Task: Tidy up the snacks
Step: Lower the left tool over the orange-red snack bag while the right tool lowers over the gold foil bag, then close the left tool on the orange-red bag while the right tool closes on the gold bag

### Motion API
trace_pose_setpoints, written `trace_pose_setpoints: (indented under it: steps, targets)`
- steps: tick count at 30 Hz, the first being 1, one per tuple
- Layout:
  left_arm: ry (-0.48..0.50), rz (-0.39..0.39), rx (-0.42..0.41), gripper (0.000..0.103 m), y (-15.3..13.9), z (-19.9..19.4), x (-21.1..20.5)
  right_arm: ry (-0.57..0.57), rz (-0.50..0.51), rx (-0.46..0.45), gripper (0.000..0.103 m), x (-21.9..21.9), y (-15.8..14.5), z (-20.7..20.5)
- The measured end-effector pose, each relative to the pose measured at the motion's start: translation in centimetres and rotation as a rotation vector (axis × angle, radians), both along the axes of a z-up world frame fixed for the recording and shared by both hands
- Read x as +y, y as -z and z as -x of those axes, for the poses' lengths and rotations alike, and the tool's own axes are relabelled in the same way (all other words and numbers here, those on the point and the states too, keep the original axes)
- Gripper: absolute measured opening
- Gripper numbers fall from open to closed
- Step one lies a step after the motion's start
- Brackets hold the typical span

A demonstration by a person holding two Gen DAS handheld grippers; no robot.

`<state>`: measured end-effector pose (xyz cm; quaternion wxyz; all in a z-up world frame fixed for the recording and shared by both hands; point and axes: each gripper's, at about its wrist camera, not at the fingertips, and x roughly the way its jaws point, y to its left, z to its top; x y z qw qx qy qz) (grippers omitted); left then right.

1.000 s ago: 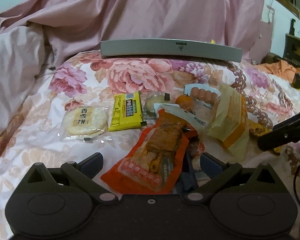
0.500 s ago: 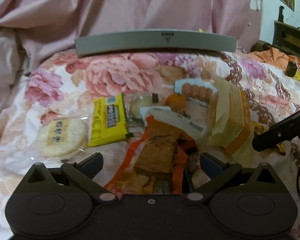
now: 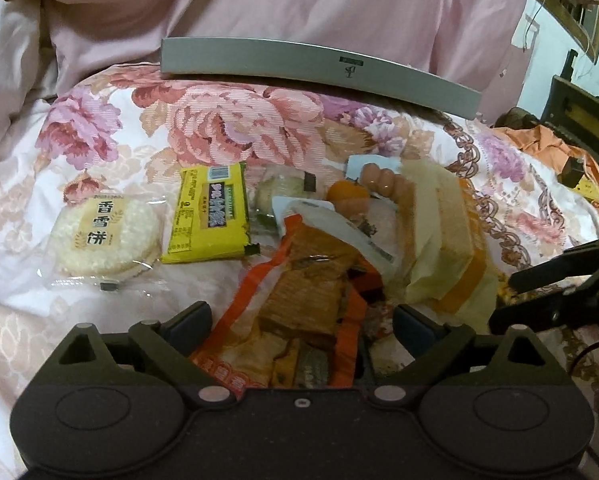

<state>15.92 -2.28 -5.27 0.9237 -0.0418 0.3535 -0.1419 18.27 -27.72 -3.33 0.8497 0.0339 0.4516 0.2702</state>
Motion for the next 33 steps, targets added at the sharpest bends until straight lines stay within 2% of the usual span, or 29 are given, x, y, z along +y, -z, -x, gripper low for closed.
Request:
trace_pose_setpoints:
  steps: [5, 10, 15, 19, 22, 24, 27, 29, 33]
  targets:
    - [-0.015, 0.016, 0.022, 0.088, -0.5, 0.2, 0.0, -0.052, -0.002, -0.019, 0.101, 0.8, -0.2, 0.4]
    - [-0.041, -0.003, 0.039, 0.085, -0.2, -0.2, 0.1, 0.05, 0.036, -0.036, 0.092, 0.2, 0.0, 0.1]
    - [-0.035, -0.027, 0.023, 0.09, -0.3, -0.4, -0.1, 0.108, 0.077, -0.055, 0.092, 0.0, 0.1, 0.0]
    - [-0.04, -0.005, 0.021, 0.09, -0.4, -0.5, 0.2, 0.159, 0.067, -0.025, 0.091, -1.1, 0.4, -0.4]
    - [-0.042, 0.031, 0.035, 0.082, -0.4, -0.6, 0.5, 0.179, 0.057, 0.026, 0.091, -1.5, 0.9, -1.0]
    - [-0.043, 0.034, 0.043, 0.079, -0.5, -0.6, 0.4, 0.179, 0.057, 0.028, 0.092, -1.5, 1.0, -1.0]
    - [-0.051, 0.032, 0.056, 0.077, -0.6, -0.4, 0.2, 0.171, 0.073, 0.024, 0.087, -1.3, 1.1, -0.8]
    - [-0.069, 0.031, 0.065, 0.076, -0.6, -0.1, 0.1, 0.154, 0.063, 0.018, 0.076, -1.1, 1.1, -0.5]
    - [-0.109, 0.048, 0.08, 0.073, -0.7, 0.6, 0.2, 0.133, 0.053, 0.012, 0.069, -0.7, 0.9, -0.4]
